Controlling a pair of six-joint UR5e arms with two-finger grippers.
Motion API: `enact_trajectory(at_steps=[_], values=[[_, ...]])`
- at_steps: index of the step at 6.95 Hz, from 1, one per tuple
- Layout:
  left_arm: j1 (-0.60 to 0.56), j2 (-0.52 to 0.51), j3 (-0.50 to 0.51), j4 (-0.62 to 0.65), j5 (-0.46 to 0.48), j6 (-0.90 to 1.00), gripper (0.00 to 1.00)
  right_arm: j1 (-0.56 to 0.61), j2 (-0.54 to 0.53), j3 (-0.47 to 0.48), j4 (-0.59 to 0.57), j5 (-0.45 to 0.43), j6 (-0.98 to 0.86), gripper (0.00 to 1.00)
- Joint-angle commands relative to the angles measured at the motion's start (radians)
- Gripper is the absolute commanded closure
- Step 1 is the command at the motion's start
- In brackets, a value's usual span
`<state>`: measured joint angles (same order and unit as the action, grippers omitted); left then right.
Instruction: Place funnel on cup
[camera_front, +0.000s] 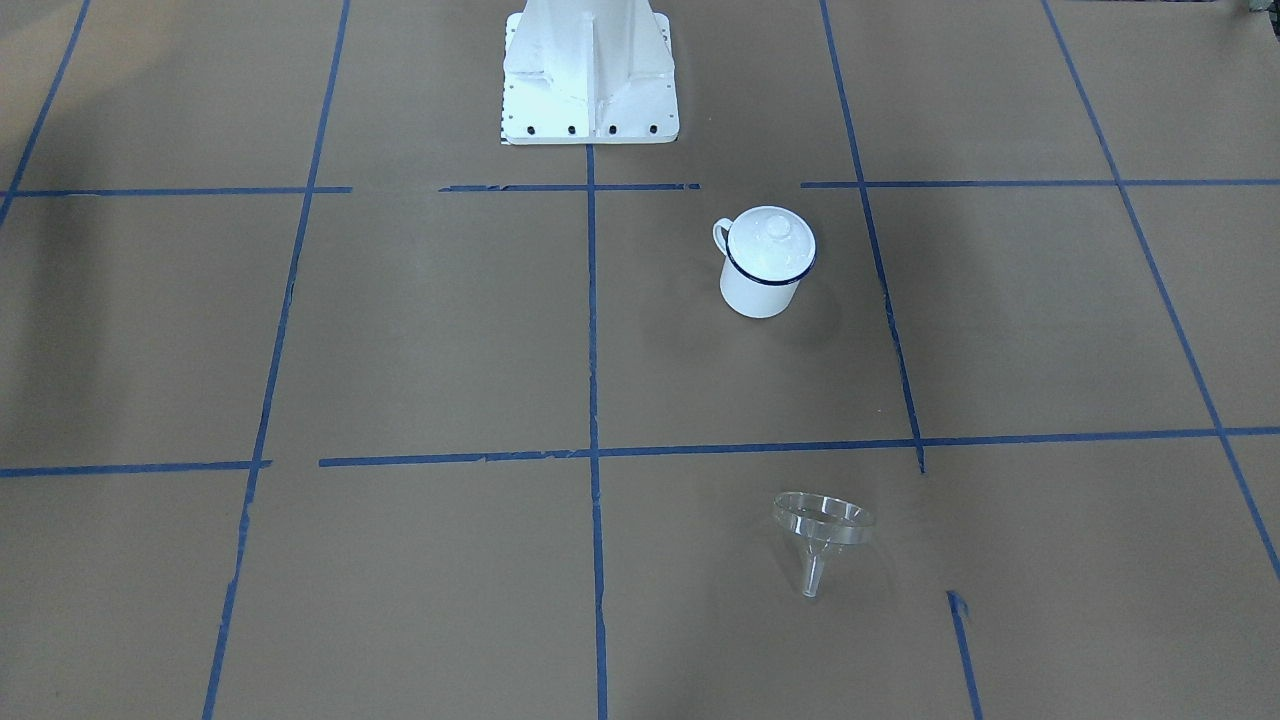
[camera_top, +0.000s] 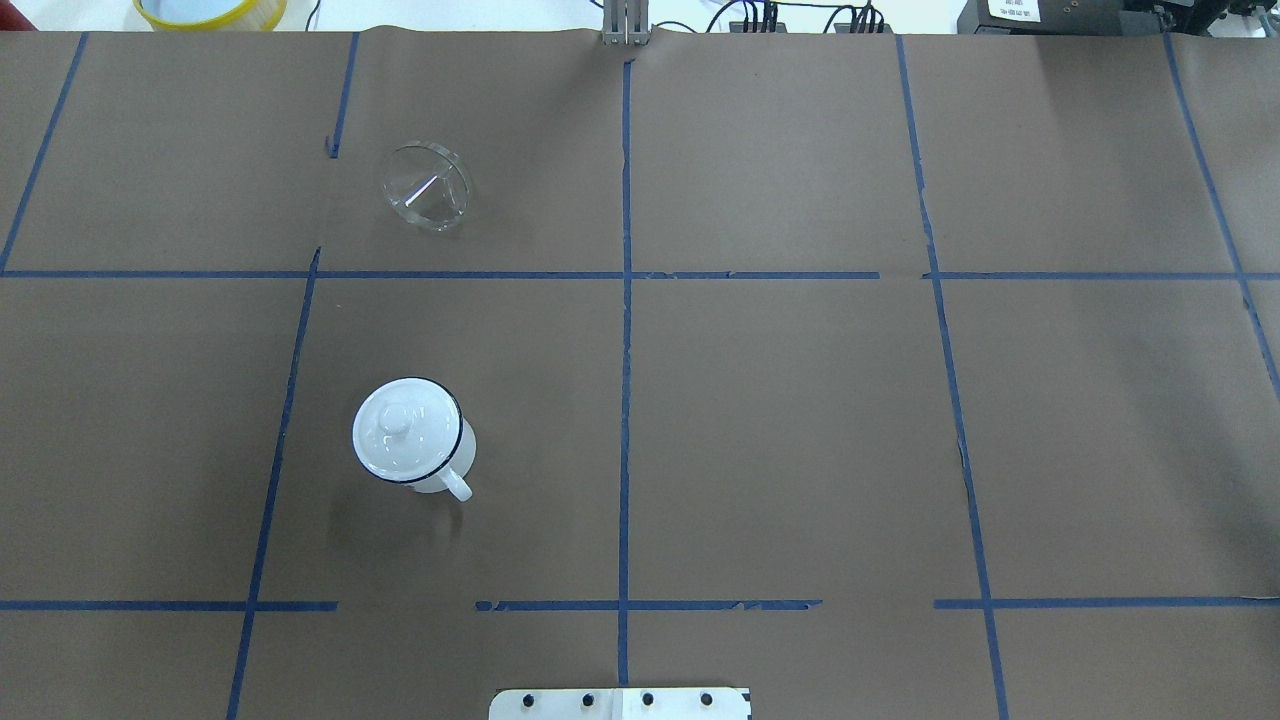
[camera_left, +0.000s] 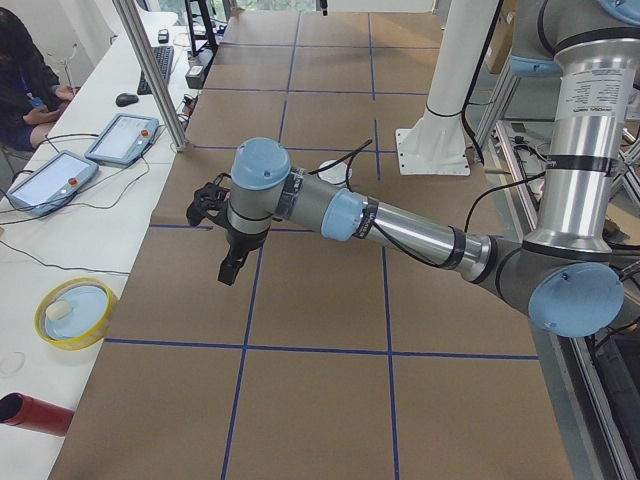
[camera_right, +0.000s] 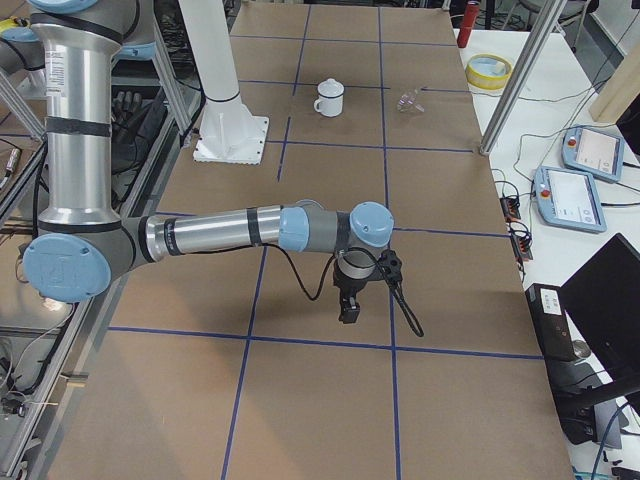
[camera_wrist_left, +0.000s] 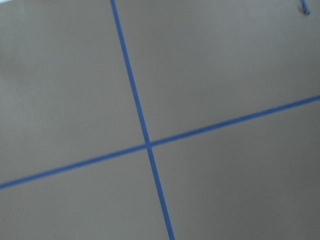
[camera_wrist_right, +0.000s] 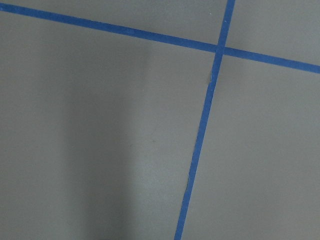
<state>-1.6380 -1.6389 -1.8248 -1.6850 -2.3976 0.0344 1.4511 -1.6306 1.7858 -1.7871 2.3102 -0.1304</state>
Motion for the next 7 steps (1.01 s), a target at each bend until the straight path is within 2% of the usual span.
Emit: enact_trajectory(at_steps=[1, 2, 5, 6, 7], values=[[0.156, 0.007, -0.014, -0.122, -0.047, -0.186, 0.00, 0.000, 0.000, 0.000, -0.001, 0.000, 0.000, 0.00], [0.297, -0.043, -0.030, -0.125, -0.028, -0.399, 0.00, 0.000, 0.000, 0.001, 0.000, 0.000, 0.000, 0.00], [0.643, -0.180, -0.086, -0.114, 0.225, -0.971, 0.00, 0.000, 0.000, 0.001, 0.000, 0.000, 0.000, 0.00], [0.731, -0.220, -0.091, -0.107, 0.306, -1.098, 0.00, 0.000, 0.000, 0.001, 0.000, 0.000, 0.000, 0.00], [0.807, -0.263, -0.115, -0.035, 0.351, -1.187, 0.00, 0.000, 0.000, 0.000, 0.000, 0.000, 0.000, 0.00]])
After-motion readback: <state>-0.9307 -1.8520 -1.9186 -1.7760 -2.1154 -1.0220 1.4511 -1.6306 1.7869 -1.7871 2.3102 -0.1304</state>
